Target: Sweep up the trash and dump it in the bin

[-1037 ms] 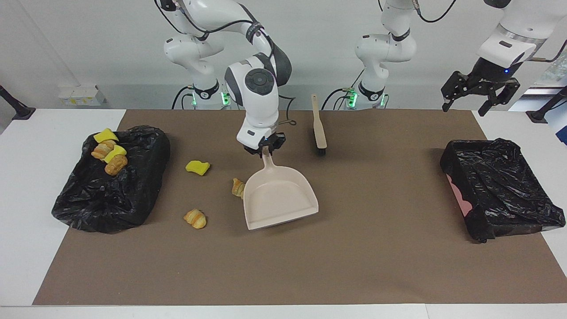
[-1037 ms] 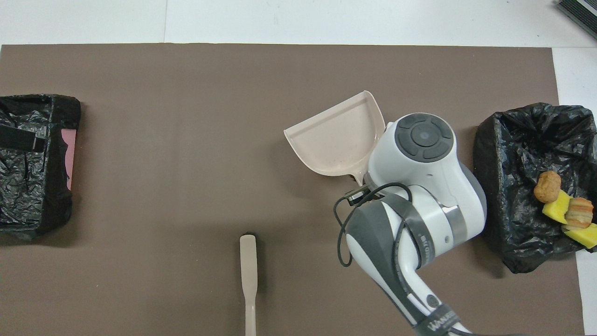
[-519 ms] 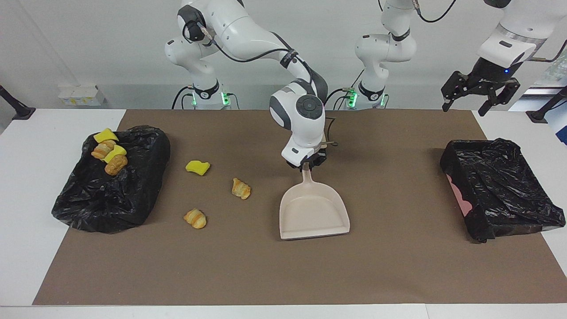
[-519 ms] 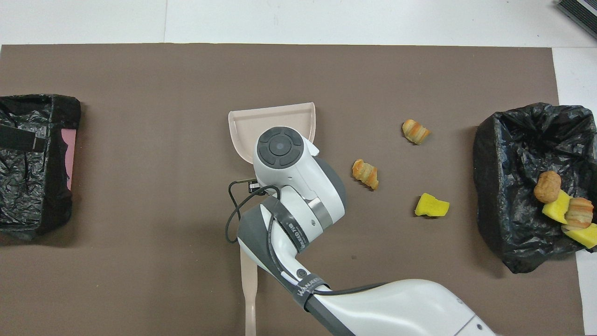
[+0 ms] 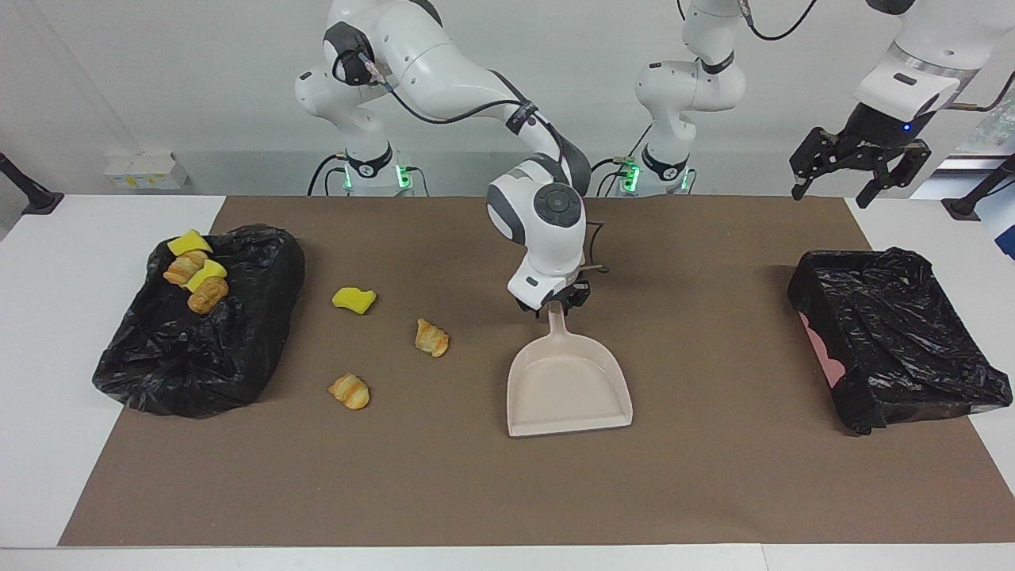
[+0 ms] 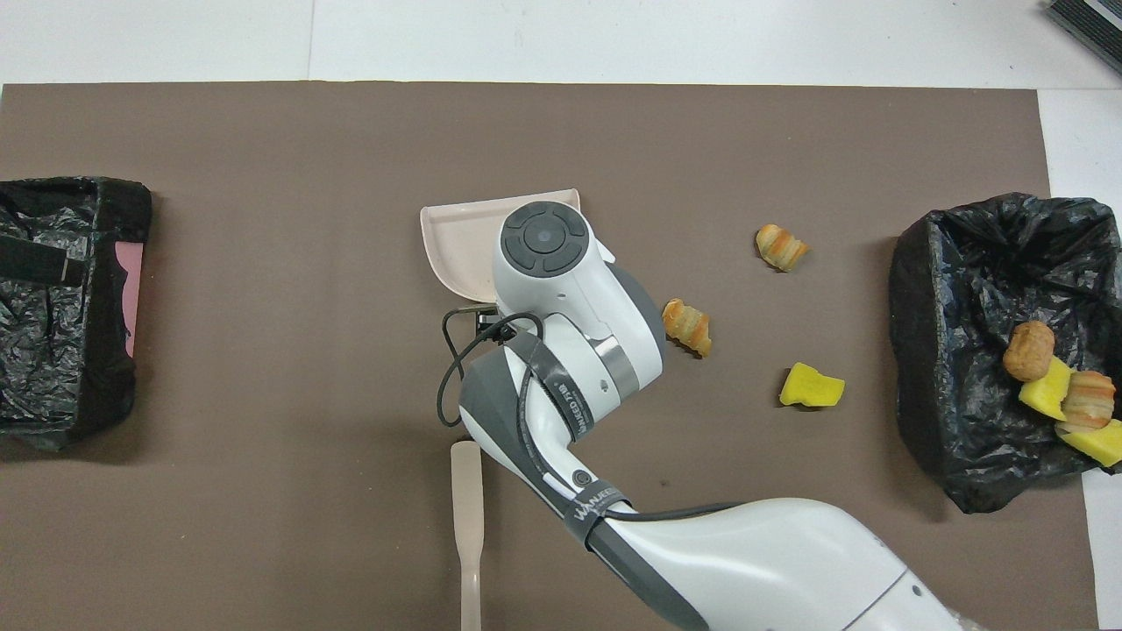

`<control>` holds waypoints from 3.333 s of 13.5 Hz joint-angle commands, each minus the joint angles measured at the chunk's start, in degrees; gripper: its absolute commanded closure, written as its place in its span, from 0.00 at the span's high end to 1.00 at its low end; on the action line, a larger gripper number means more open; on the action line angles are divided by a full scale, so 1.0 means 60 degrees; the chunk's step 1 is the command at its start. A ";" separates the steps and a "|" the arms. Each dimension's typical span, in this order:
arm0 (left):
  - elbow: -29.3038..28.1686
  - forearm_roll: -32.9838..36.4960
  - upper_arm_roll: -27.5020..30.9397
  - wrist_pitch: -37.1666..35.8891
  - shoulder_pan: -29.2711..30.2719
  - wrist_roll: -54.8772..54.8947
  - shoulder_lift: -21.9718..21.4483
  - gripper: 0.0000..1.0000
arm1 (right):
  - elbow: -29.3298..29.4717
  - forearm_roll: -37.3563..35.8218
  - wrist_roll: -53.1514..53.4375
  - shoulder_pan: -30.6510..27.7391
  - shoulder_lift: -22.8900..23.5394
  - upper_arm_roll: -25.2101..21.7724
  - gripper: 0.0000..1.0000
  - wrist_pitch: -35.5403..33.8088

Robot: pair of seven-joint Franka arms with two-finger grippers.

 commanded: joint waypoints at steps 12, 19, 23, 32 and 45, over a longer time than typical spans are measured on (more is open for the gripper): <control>-0.1696 0.0074 -0.0200 0.3768 -0.3130 -0.3202 0.1124 1.00 | -0.6249 0.1903 0.1511 0.2934 -0.3955 0.0135 1.00 0.2233; -0.2556 0.0074 -0.0200 0.6346 -0.4993 -0.5887 0.3105 1.00 | -0.6383 0.1950 0.2230 0.3624 -0.3840 0.0135 0.81 0.2277; -0.3761 0.0074 -0.0200 0.7199 -0.5375 -0.6547 0.2959 1.00 | -0.6427 0.1964 0.2463 0.3843 -0.3709 0.0135 0.78 0.2321; -0.4055 0.0089 -0.0157 0.7111 -0.5595 -0.6591 0.3017 0.07 | -0.5813 0.2316 0.2523 0.3786 -0.3313 0.0135 0.00 0.2513; -0.3967 0.1246 -0.0039 0.6380 -0.4365 -0.2100 0.2329 0.00 | -0.5462 0.0710 0.3284 0.0419 -0.4851 0.0003 0.00 -0.0896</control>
